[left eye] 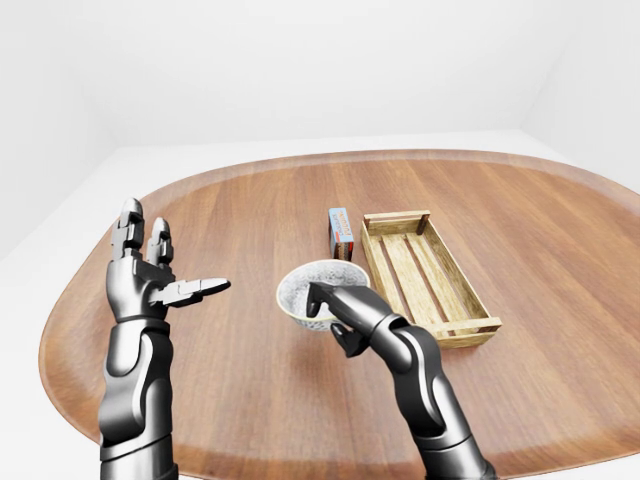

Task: Pick up the bowl on the left and put it in the tray.

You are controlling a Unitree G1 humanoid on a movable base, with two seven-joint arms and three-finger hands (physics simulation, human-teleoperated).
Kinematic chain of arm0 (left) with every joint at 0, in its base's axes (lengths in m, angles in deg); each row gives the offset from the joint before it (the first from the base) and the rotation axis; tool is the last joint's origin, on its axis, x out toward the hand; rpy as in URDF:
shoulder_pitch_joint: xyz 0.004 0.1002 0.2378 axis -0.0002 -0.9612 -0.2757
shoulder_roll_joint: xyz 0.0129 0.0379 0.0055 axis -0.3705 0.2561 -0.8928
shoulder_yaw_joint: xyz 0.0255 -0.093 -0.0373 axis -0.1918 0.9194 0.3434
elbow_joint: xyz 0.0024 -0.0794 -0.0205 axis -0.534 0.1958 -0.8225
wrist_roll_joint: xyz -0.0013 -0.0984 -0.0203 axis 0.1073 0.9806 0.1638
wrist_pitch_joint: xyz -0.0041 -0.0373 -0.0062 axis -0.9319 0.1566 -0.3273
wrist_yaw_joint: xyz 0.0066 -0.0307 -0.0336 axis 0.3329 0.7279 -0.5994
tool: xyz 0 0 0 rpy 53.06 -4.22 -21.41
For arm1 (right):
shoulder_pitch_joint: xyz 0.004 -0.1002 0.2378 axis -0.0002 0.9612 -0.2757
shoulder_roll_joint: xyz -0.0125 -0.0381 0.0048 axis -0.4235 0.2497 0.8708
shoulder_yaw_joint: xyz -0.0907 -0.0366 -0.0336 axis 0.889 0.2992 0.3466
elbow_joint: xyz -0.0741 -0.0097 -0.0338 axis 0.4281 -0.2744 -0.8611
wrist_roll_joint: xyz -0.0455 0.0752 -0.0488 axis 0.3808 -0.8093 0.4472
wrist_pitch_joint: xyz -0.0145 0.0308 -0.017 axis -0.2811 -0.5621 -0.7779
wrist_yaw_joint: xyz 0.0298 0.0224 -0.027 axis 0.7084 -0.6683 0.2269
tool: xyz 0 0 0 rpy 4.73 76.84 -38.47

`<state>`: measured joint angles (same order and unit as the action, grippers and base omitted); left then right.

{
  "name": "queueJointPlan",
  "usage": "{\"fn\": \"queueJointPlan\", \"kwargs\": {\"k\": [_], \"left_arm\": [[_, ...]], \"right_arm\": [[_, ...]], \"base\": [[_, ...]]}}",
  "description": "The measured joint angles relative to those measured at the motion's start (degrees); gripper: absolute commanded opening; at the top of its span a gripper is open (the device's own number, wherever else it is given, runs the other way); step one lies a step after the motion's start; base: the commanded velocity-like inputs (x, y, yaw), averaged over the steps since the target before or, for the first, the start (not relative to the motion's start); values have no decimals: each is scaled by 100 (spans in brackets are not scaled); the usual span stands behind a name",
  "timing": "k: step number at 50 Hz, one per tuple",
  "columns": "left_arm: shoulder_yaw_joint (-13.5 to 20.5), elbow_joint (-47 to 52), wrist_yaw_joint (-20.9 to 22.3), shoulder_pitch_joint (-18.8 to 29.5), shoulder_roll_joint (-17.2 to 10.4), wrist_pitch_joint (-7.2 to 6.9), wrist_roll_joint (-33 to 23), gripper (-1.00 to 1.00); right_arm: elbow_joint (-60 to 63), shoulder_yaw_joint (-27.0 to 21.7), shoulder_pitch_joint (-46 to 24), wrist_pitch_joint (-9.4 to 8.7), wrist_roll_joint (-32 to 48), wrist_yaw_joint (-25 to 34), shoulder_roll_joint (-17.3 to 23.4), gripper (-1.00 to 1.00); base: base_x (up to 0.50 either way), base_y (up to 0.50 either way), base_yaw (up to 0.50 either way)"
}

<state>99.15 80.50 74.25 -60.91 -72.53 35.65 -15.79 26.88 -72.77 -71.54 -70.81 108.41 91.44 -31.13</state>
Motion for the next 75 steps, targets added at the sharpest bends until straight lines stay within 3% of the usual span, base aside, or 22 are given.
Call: {"fn": "queueJointPlan", "kwargs": {"k": [17, 48, 75], "left_arm": [[13, 47, -3, -3, -2, 0, 9, 100], [-40, 11, 9, -25, 36, 0, -58, 100], [-60, 0, 23, -39, 51, 0, -80, 100]], "right_arm": [[357, -569, -724, 0, 280, 46, 121, -100], [-166, -1680, -1737, 0, -260, 26, 1128, -100], [-1807, -2215, -2391, 1, -1469, -1149, 2035, -100]], "base": [[0, 0, 0], [0, 0, 0], [0, 0, 0]]}}
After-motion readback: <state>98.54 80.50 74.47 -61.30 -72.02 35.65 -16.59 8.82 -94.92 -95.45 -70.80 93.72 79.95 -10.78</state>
